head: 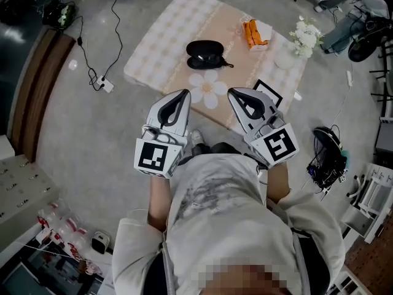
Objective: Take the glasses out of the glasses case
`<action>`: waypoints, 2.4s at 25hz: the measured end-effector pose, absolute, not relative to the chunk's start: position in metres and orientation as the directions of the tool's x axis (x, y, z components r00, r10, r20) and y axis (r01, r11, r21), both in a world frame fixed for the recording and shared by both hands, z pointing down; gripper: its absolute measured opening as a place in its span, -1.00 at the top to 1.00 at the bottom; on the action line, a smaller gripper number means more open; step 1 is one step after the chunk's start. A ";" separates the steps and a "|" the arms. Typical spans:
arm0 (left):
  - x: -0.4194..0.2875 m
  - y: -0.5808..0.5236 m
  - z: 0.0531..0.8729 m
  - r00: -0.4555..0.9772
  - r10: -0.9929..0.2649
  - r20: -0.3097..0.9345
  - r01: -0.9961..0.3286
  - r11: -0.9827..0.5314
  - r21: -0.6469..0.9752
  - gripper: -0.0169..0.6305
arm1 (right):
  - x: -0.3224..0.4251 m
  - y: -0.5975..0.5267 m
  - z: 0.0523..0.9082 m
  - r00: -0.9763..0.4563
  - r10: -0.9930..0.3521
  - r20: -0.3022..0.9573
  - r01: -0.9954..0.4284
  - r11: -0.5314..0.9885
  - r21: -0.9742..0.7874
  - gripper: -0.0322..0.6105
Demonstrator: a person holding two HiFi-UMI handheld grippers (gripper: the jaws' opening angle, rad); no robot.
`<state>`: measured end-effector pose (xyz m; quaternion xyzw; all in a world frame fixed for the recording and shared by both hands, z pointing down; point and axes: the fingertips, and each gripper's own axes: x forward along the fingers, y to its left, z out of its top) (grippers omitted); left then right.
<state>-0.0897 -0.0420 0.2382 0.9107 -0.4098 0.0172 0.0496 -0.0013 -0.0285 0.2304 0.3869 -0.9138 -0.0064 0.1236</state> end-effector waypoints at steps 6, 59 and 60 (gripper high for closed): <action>-0.089 -0.055 0.248 0.679 -0.730 0.082 -0.734 -0.671 0.106 0.92 | -0.002 -0.039 0.239 -0.652 -0.716 0.249 -0.719 0.688 0.097 0.85; -0.056 -0.189 0.370 0.635 -0.711 0.302 -0.772 -0.597 0.218 0.92 | 0.033 -0.188 0.355 -0.666 -0.608 0.433 -0.670 0.742 0.012 0.85; -0.056 -0.191 0.372 0.634 -0.711 0.304 -0.773 -0.595 0.220 0.92 | 0.033 -0.190 0.356 -0.667 -0.607 0.432 -0.668 0.744 0.013 0.84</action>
